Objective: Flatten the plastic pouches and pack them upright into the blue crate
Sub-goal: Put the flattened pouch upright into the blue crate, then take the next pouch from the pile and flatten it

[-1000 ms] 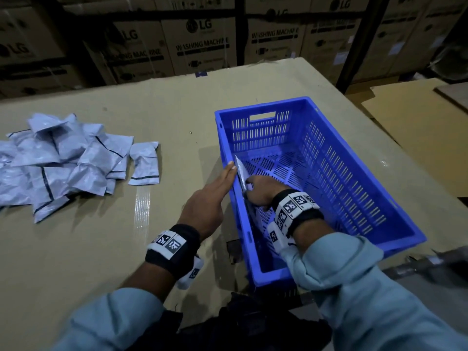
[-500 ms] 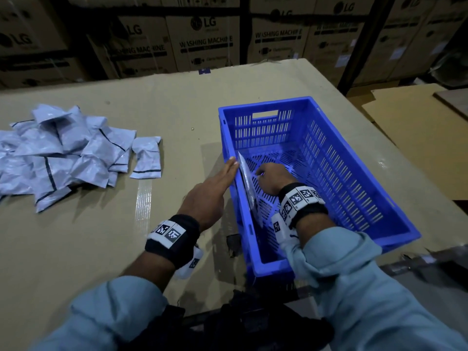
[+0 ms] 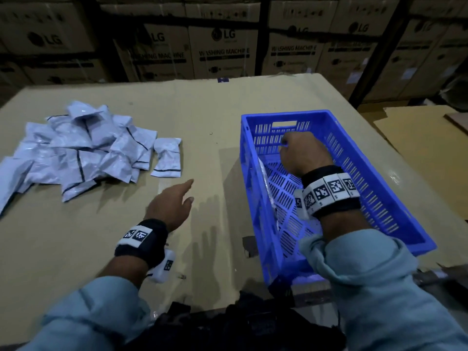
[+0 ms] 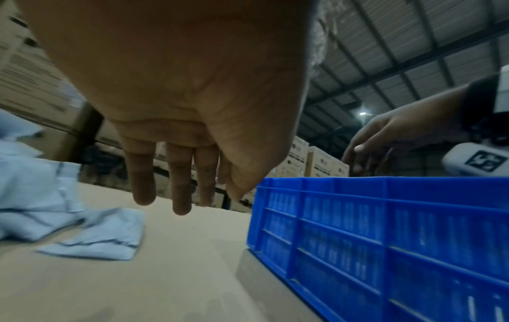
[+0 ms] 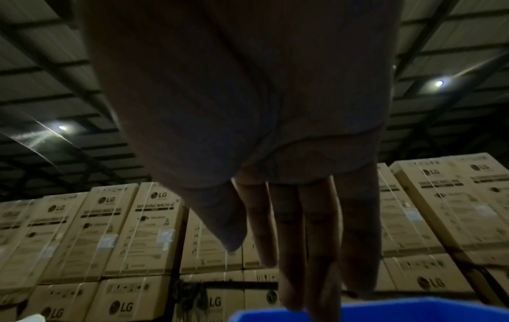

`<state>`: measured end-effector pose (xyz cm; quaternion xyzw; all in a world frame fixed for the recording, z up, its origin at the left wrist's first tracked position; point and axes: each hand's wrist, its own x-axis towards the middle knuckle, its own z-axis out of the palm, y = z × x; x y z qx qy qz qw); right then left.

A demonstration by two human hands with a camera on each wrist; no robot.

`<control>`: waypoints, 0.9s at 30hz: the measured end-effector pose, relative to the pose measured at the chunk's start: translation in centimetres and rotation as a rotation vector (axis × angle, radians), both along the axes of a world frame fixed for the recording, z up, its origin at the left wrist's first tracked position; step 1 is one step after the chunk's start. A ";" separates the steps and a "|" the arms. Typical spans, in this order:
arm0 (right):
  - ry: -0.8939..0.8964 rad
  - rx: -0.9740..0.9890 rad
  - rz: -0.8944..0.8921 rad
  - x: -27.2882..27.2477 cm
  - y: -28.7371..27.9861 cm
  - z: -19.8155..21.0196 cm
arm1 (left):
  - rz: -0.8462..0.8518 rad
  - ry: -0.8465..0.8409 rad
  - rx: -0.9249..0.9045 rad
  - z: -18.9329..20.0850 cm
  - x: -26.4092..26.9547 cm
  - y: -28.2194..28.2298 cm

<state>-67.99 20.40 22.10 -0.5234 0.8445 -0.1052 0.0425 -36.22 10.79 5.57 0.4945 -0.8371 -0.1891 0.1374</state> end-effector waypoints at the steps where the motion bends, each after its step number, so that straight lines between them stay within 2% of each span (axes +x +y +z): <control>1: 0.020 -0.011 0.012 0.8 -0.2 0.6 | 0.041 -0.025 0.022 -0.5 1.4 -0.5; 5: 0.033 -0.048 0.032 4.2 -0.7 2.7 | 0.154 -0.113 0.140 -2.9 7.3 -3.2; 10: 0.118 -0.050 0.021 9.8 -1.7 3.9 | 0.240 -0.323 0.251 -5.8 14.6 -5.6; 14: 0.060 -0.057 0.069 15.2 -5.0 3.0 | 0.173 -0.496 0.210 -6.6 19.6 -6.5; 18: -0.120 -0.034 0.153 20.0 -10.5 -1.0 | 0.173 -0.534 0.232 -7.8 24.5 -8.0; 21: -0.186 0.096 0.184 23.1 -14.1 -5.5 | 0.197 -0.488 0.248 -8.8 28.0 -9.4; 24: -0.210 0.217 0.200 25.7 -17.4 -10.1 | 0.207 -0.414 0.246 -9.5 30.9 -10.6; 27: -0.149 0.271 0.179 27.6 -20.1 -14.1 | 0.176 -0.411 0.222 -10.0 32.8 -11.5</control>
